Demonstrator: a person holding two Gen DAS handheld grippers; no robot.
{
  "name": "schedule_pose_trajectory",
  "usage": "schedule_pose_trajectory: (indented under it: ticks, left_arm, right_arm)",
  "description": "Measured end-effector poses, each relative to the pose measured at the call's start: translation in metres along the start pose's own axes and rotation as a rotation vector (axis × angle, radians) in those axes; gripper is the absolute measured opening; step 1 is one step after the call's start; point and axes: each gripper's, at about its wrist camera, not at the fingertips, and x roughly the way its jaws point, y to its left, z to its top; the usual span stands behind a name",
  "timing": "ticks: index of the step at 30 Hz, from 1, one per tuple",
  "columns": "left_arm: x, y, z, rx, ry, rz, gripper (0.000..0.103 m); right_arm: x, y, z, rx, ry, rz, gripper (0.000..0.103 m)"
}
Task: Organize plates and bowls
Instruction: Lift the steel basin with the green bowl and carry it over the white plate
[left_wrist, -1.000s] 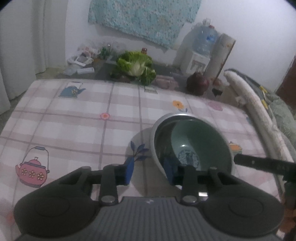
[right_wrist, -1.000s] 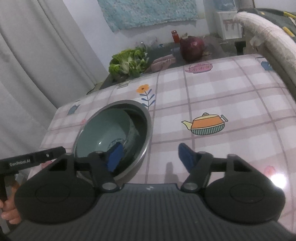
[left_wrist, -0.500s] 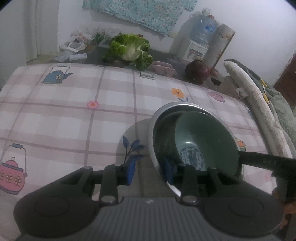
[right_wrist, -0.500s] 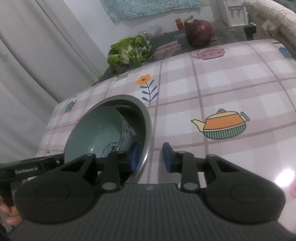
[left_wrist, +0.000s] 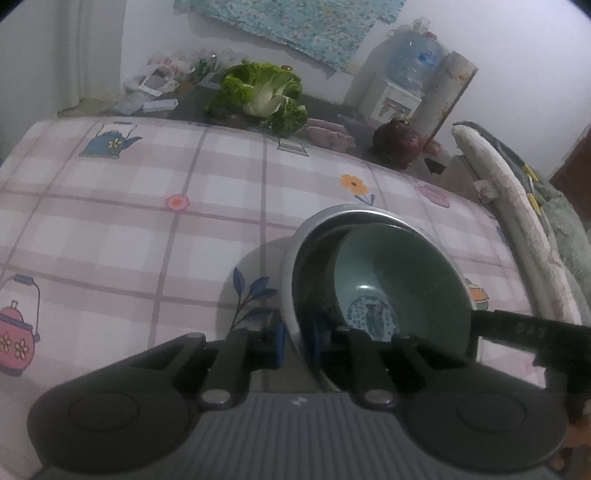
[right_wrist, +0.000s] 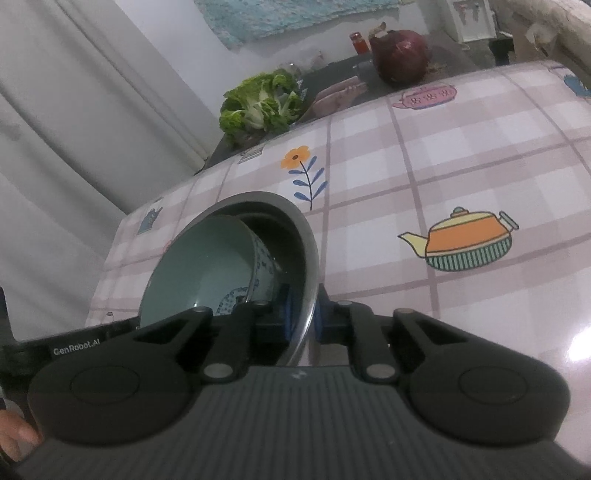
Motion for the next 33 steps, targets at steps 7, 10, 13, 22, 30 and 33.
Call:
schedule_pose_trajectory:
  ticks: [7,10,13,22,30,33]
  left_arm:
    - [-0.009,-0.004,-0.003,0.005,-0.015,0.020,0.013]
    - [-0.016,-0.008,-0.004,0.013,-0.023,0.022,0.014]
    - [-0.024,-0.011,-0.006,0.017,-0.031,0.021,0.014]
    - [-0.068,-0.032,-0.015,0.042,-0.081,0.007,0.013]
    - [-0.108,-0.047,-0.040,0.057,-0.109,0.000,0.013]
    - [-0.119,-0.049,-0.053,0.058,-0.105,-0.001,0.013]
  right_arm:
    - [-0.007,0.001,-0.005,0.020,0.002,0.010,0.011]
    - [-0.012,0.002,-0.007,0.026,-0.007,0.015,0.011]
    - [-0.020,0.005,-0.008,0.023,-0.019,0.019,0.011]
    - [-0.066,0.015,-0.014,0.018,-0.064,0.034,0.011]
    - [-0.113,0.024,-0.039,0.019,-0.093,0.048,0.011]
    - [-0.126,0.025,-0.053,0.024,-0.089,0.048,0.011]
